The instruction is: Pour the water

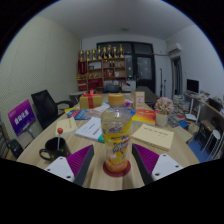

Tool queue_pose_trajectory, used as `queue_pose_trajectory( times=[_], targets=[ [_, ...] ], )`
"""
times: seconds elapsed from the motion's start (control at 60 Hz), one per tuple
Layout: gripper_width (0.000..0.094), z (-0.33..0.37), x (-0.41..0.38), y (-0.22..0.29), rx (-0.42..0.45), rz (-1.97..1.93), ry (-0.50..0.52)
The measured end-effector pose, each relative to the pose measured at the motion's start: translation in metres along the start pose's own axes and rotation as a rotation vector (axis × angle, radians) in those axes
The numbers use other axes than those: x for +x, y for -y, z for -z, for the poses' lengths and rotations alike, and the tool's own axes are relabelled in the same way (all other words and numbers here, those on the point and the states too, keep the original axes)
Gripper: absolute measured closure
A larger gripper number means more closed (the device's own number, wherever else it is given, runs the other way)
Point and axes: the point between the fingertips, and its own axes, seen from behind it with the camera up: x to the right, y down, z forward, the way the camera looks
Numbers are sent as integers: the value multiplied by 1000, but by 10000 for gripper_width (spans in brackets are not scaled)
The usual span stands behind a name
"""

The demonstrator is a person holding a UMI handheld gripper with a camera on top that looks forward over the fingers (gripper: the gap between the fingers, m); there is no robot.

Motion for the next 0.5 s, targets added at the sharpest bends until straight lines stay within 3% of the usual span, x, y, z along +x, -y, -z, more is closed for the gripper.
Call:
queue_pose_trajectory(
  times=[0.35, 0.5],
  targets=[
    [117, 223, -83, 11, -137, -40, -101],
    [135, 295, -119, 26, -111, -60, -109]
  ],
)
